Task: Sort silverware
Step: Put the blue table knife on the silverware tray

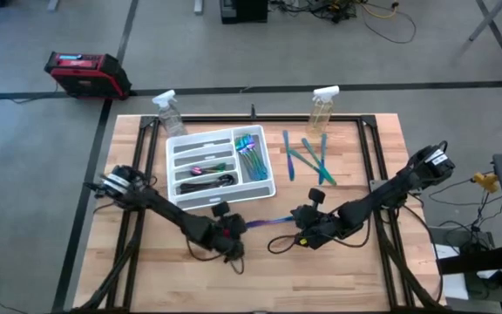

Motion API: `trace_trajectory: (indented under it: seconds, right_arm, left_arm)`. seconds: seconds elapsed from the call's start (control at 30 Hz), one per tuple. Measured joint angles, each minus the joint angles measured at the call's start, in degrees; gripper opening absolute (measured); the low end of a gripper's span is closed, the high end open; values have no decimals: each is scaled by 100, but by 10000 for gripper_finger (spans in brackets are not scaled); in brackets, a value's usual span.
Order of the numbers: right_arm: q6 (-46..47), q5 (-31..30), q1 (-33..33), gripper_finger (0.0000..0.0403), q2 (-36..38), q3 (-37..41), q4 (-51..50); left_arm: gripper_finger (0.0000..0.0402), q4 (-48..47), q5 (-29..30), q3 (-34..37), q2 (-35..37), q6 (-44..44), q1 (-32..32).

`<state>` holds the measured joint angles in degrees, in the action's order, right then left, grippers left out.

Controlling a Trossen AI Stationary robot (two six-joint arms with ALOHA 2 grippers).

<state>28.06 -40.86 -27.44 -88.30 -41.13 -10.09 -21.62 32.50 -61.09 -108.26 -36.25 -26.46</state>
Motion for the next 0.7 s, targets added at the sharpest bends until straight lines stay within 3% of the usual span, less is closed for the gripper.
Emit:
trace_trajectory:
  seconds: [0.1,0.33,0.5,0.7]
  right_arm:
    - [-401,147,-13,0,138,431,833]
    - [-1264,714,168,0,86,1705,4326]
    - [-1143,1617,714,32,31,2081,4862]
    - [-1816,1767,1077,103,-28,2119,5107]
  left_arm:
    - [8,147,100,96,378,-11,-104]
    - [1,234,200,601,482,-238,-164]
    - [0,588,-70,712,505,-220,-325]
    - [0,1243,-133,856,511,-224,-475]
